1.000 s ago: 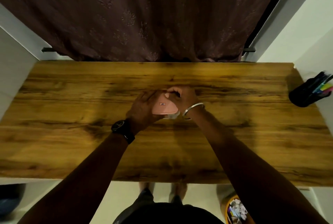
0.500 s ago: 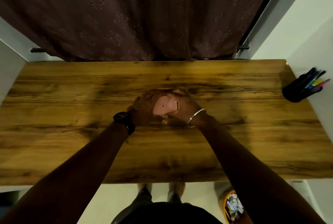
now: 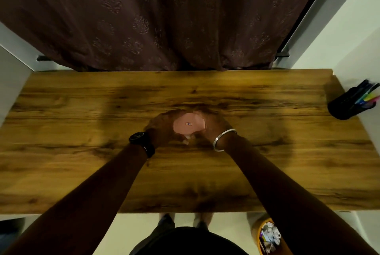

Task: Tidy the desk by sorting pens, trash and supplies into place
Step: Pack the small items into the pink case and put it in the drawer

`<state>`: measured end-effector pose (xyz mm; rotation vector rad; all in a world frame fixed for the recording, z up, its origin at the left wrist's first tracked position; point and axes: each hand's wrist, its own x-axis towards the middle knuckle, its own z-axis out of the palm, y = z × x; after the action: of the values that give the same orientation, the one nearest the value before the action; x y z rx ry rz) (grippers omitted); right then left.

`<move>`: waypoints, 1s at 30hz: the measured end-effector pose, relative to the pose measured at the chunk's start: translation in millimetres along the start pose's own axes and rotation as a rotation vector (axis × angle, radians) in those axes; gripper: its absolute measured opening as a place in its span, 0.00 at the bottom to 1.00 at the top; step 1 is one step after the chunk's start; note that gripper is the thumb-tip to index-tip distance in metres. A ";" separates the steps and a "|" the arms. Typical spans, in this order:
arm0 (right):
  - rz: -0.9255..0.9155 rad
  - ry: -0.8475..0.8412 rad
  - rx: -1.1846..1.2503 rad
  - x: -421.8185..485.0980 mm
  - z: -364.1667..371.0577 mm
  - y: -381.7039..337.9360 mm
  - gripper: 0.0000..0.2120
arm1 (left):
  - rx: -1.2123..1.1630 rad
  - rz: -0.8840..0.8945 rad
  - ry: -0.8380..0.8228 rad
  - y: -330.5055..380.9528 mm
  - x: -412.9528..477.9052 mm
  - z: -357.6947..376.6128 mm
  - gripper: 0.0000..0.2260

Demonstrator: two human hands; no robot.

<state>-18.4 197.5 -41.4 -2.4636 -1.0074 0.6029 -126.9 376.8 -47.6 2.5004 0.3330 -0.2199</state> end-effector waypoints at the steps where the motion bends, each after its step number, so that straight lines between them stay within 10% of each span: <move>1: 0.004 -0.015 -0.008 -0.8 -1.3 -0.3 0.31 | -0.009 -0.009 -0.002 0.6 -0.3 -0.4 0.48; 13: -0.004 -0.202 -0.220 -11.8 -18.6 -31.4 0.41 | 0.071 -0.062 -0.006 22.4 -18.7 4.1 0.44; 22: -0.121 0.041 -0.089 -71.7 16.0 -47.9 0.37 | -0.033 0.025 0.233 -2.8 -98.6 29.6 0.47; 30: -0.009 0.165 0.025 -136.3 81.0 -90.3 0.41 | -0.615 -0.172 0.384 -50.2 -202.2 75.2 0.41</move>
<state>-199.0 174.2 -29.2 -2.4393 -0.9401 0.3990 -340.3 334.5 -88.8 1.8891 0.6608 0.2671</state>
